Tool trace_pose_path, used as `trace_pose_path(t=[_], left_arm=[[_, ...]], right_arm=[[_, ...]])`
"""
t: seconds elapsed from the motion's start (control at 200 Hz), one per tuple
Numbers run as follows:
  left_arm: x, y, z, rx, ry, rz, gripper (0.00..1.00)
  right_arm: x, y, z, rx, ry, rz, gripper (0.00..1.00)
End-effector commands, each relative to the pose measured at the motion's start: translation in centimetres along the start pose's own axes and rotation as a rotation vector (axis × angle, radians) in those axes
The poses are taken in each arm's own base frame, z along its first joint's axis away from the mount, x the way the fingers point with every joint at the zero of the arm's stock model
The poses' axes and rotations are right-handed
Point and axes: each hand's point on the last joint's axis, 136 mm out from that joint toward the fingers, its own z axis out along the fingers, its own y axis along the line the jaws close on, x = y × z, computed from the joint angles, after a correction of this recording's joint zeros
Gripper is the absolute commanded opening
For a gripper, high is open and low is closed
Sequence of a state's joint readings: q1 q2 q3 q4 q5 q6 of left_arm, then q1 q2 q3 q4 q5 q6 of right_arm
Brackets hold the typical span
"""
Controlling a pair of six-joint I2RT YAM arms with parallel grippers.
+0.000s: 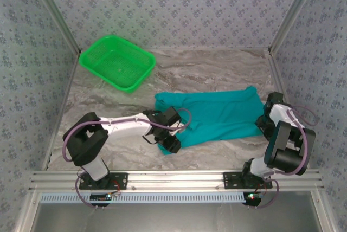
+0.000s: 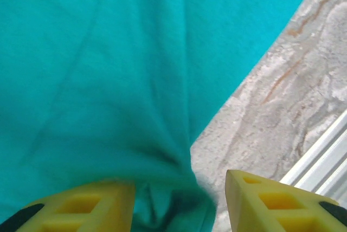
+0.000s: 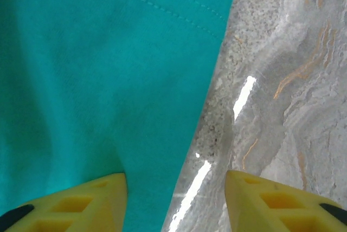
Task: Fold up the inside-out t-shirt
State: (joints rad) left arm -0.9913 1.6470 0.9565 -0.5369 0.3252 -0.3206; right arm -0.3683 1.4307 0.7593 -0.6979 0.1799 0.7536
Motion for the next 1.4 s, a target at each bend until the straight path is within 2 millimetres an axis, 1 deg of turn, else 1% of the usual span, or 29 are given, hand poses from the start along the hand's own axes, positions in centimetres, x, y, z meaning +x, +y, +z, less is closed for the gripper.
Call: trace_pose_path(t=[0.0, 0.105, 0.155, 0.18, 0.22, 0.245, 0.295, 0.355, 0.475, 0.515, 0.58, 0.625, 0.705, 0.795, 0.885, 0.909, 0.949, 1.004, 1.034, 1.074, 1.109, 1.169, 1.209, 1.239, 1.294, 1.319, 1.349, 1.369, 1.394], left_arm=[[-0.7, -1.2, -0.7, 0.037, -0.001, -0.01, 0.48], [-0.2, -0.1, -1.5, -0.059, 0.002, 0.011, 0.48], [0.3, 0.3, -1.2, -0.082, 0.021, 0.027, 0.44], [0.6, 0.5, -0.9, -0.095, 0.034, 0.027, 0.38], [1.1, 1.0, -0.4, -0.113, 0.058, 0.02, 0.19], [1.5, 1.3, -0.1, -0.121, 0.076, 0.02, 0.11], [2.1, 1.6, 0.1, -0.128, 0.101, 0.04, 0.0], [2.6, 1.8, -0.2, -0.129, 0.099, 0.08, 0.0], [3.9, 1.8, -2.7, -0.128, 0.081, 0.206, 0.0], [3.7, 0.9, -3.7, -0.057, 0.041, 0.231, 0.0], [3.4, -0.7, -5.5, 0.011, -0.026, 0.323, 0.0], [3.3, -1.2, -6.9, 0.018, -0.052, 0.386, 0.0], [3.5, -0.7, -8.9, -0.03, -0.051, 0.461, 0.0], [4.6, -0.8, -9.3, -0.017, 0.007, 0.537, 0.0], [6.1, -1.8, -8.6, -0.01, 0.112, 0.618, 0.0], [6.7, -2.3, -8.1, -0.006, 0.146, 0.651, 0.05], [7.6, -2.8, -6.8, -0.008, 0.197, 0.689, 0.11], [8.8, -3.7, -5.1, 0.006, 0.275, 0.737, 0.18], [9.3, -4.1, -4.3, 0.025, 0.31, 0.742, 0.24], [9.6, -4.8, -3.6, 0.066, 0.342, 0.725, 0.32], [9.5, -5.2, -3.2, 0.086, 0.348, 0.697, 0.34], [9.3, -5.9, -2.9, 0.116, 0.339, 0.679, 0.35], [8.9, -5.8, -3.0, 0.098, 0.321, 0.658, 0.36], [8.3, -5.6, -3.2, 0.075, 0.304, 0.633, 0.37], [6.7, -4.3, -3.7, 0.031, 0.252, 0.537, 0.37], [5.7, -3.6, -4.0, 0.024, 0.22, 0.462, 0.38], [4.5, -2.8, -4.5, 0.035, 0.185, 0.362, 0.38], [3.8, -2.4, -4.7, 0.048, 0.159, 0.306, 0.38], [2.6, -1.3, -5.2, 0.056, 0.118, 0.207, 0.39]], right_arm=[[0.2, -0.1, 0.7, -0.008, 0.02, -0.003, 0.49], [0.3, -0.1, 0.9, -0.007, 0.025, -0.007, 0.47], [0.2, -0.1, 0.9, -0.008, 0.024, -0.007, 0.46], [0.2, -0.1, 0.9, -0.008, 0.023, -0.003, 0.46], [0.2, -0.1, 1.0, -0.008, 0.022, 0.002, 0.45], [0.1, -0.2, 1.0, -0.009, 0.021, 0.008, 0.44], [0.0, -0.3, 1.1, -0.004, 0.026, 0.016, 0.43], [-0.1, -0.5, 1.2, -0.004, 0.027, 0.021, 0.39], [-0.7, -0.9, 1.0, 0.002, 0.024, 0.04, 0.12], [-0.9, -1.2, 0.8, 0.01, 0.02, 0.051, 0.07], [-1.6, -1.8, 0.1, 0.032, -0.008, 0.056, 0.03], [-2.1, -2.3, -0.7, 0.048, -0.034, 0.06, 0.02], [-2.7, -2.8, -1.8, 0.042, -0.066, 0.08, 0.01], [-3.0, -3.3, -2.2, 0.05, -0.086, 0.098, 0.0], [-2.8, -3.2, -1.6, 0.047, -0.065, 0.1, 0.0], [-2.8, -3.1, -1.4, 0.049, -0.06, 0.093, 0.01], [-2.7, -3.0, -1.1, 0.055, -0.051, 0.084, 0.09], [-2.6, -2.9, -1.2, 0.059, -0.043, 0.066, 0.25], [-2.7, -2.8, -1.5, 0.063, -0.053, 0.052, 0.32], [-3.0, -2.8, -2.2, 0.071, -0.081, 0.03, 0.38], [-3.1, -2.6, -3.0, 0.072, -0.108, 0.005, 0.41], [-3.3, -1.6, -4.6, 0.043, -0.153, -0.058, 0.44], [-3.2, -0.1, -5.9, -0.01, -0.181, -0.111, 0.44], [-2.7, 1.4, -6.8, -0.054, -0.189, -0.208, 0.44], [-0.8, 4.5, -8.4, -0.141, -0.18, -0.357, 0.43], [0.5, 6.1, -9.1, -0.185, -0.174, -0.432, 0.42], [2.3, 7.9, -9.7, -0.244, -0.157, -0.518, 0.41], [3.9, 9.2, -10.0, -0.302, -0.121, -0.577, 0.41], [5.8, 10.9, -10.5, -0.378, -0.077, -0.646, 0.41]])
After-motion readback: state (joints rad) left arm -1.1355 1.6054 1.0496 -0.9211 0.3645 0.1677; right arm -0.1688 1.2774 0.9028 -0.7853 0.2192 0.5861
